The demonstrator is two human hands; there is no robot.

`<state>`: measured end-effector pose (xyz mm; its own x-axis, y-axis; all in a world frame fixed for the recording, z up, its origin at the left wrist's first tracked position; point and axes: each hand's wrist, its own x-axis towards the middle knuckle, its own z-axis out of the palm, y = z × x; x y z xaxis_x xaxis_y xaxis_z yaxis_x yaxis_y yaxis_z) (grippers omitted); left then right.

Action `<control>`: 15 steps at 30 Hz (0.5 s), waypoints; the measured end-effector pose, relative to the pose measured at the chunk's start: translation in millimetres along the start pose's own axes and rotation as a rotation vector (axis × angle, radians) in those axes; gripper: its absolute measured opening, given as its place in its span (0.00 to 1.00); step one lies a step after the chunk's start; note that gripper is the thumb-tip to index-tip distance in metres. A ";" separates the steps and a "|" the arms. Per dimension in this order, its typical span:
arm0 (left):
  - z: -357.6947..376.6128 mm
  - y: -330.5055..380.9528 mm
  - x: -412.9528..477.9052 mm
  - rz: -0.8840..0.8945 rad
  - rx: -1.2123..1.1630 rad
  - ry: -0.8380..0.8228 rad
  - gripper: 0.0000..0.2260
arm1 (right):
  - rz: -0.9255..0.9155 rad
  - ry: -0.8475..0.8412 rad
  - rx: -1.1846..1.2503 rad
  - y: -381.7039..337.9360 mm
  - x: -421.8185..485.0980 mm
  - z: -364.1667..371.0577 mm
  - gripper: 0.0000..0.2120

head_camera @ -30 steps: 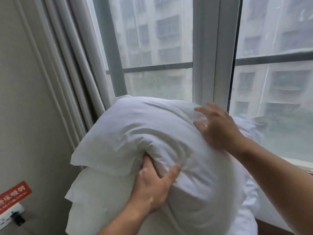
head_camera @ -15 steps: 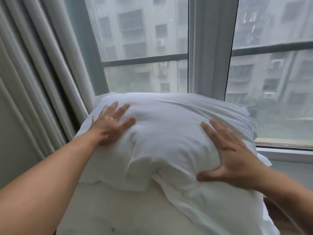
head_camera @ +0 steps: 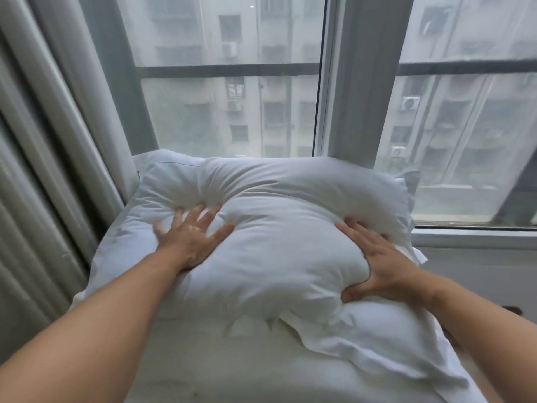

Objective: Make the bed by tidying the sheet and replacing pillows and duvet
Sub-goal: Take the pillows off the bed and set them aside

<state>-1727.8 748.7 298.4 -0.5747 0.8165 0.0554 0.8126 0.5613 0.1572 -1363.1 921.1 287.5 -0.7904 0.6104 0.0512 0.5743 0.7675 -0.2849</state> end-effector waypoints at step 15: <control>40.6 -26.7 -185.1 -0.149 -0.475 0.410 0.32 | -0.589 0.455 0.270 -175.7 -114.3 58.7 0.25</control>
<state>-1639.1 588.1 243.9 -0.7450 0.5636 0.3569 0.6436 0.4666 0.6067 -1386.2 705.0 275.5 -0.7501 0.1835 0.6353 -0.0293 0.9506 -0.3091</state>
